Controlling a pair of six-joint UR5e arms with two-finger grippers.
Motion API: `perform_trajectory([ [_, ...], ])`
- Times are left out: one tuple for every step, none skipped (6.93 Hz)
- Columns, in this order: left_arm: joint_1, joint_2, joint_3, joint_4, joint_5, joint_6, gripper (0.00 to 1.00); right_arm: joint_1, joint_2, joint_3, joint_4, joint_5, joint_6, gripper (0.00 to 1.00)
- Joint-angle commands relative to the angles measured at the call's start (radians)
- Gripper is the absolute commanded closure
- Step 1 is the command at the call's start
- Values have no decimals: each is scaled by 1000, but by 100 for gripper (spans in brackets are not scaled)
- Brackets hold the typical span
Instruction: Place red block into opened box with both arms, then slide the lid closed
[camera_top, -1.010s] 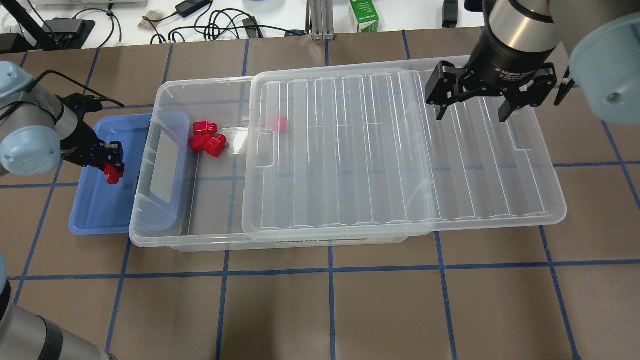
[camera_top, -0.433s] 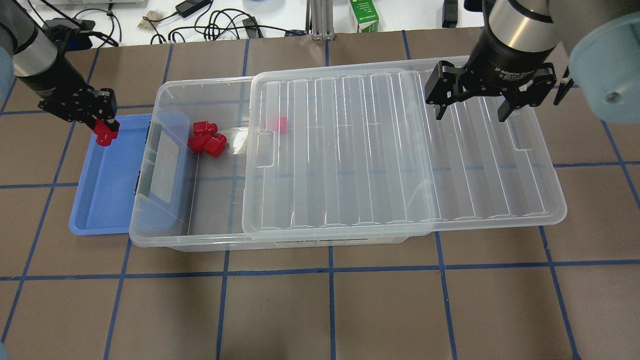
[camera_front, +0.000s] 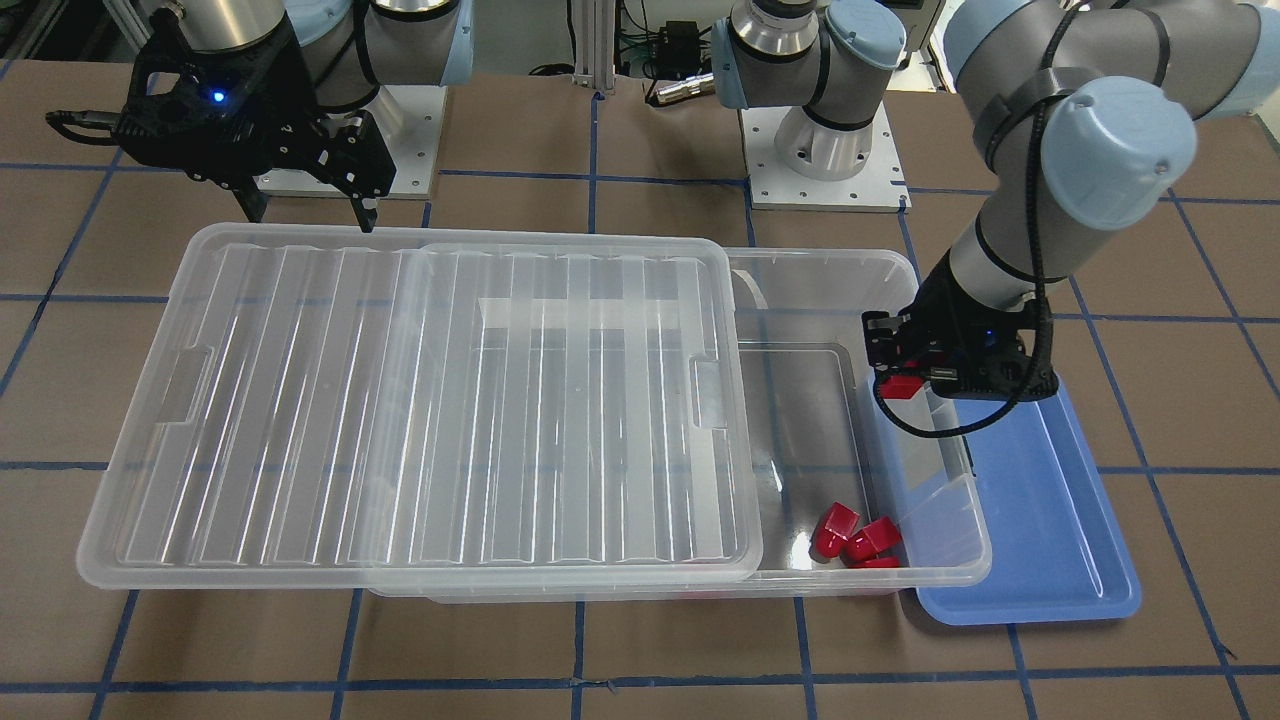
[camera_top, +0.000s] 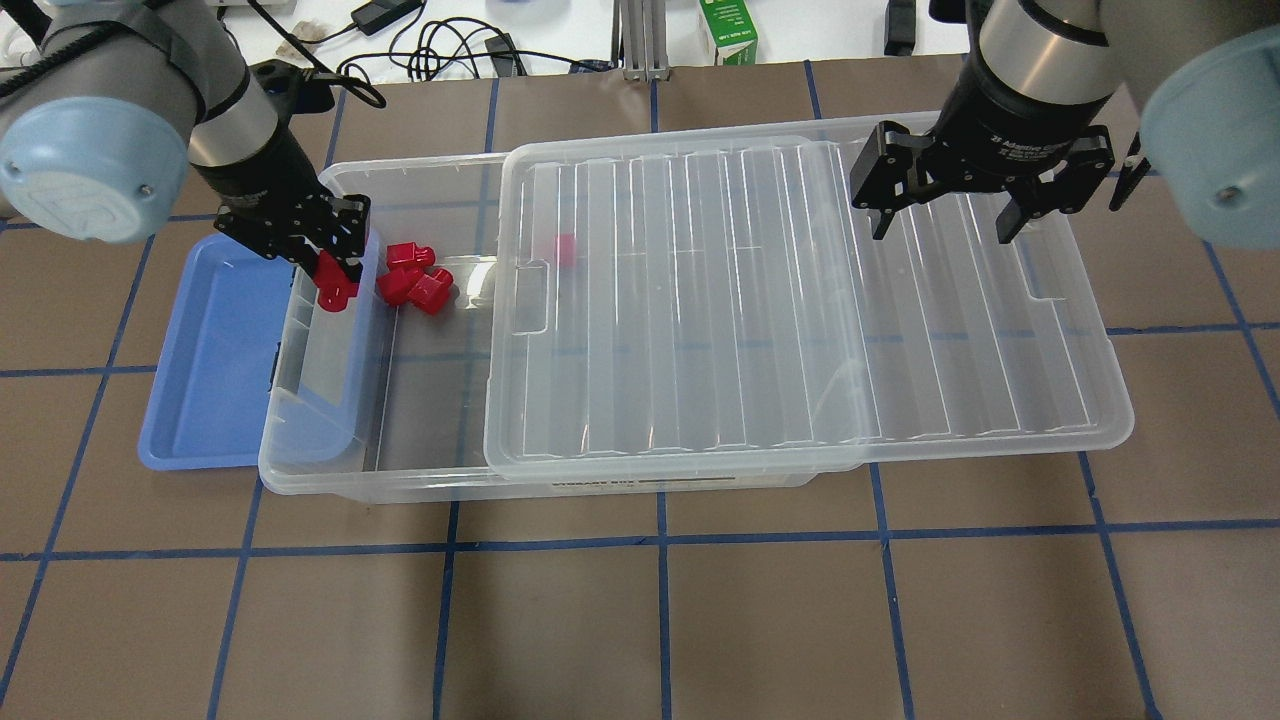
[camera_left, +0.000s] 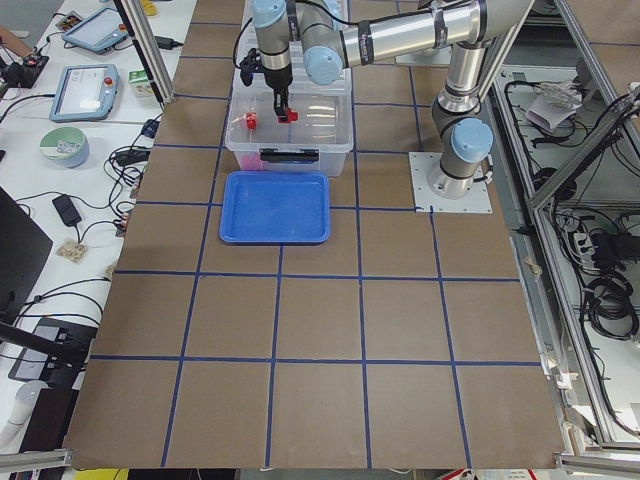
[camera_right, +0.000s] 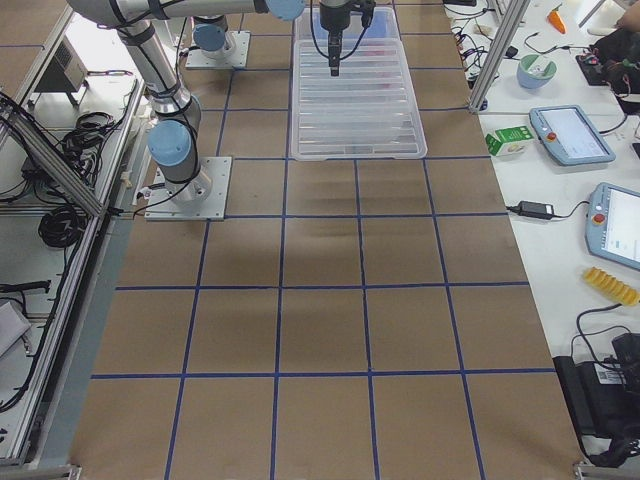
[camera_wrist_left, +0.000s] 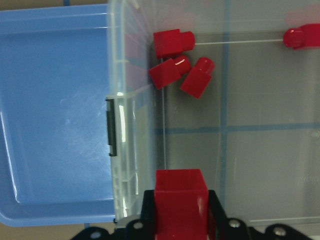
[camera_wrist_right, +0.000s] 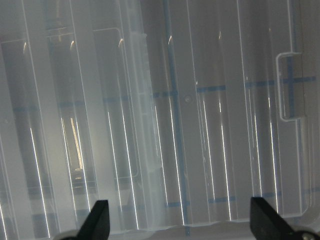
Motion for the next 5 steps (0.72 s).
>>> perform_trajectory([
  [-20,-14,-119,121,-7,-48,100,-14,1,-2,0,-1,-39,0],
  [-25,-25,-157,188,-10,-87,100,-55,-2,-2,6,-6,-68,0],
  [-35,-26,-188,202,-9,-109,100,-138,-6,-2,11,-44,-175,0],
  [-43,-28,-229,237,-9,-112,100,-234,-7,-2,8,-47,-339,0],
  [-40,-42,-254,303,-9,-111,100,-350,-5,0,9,-40,-433,0],
])
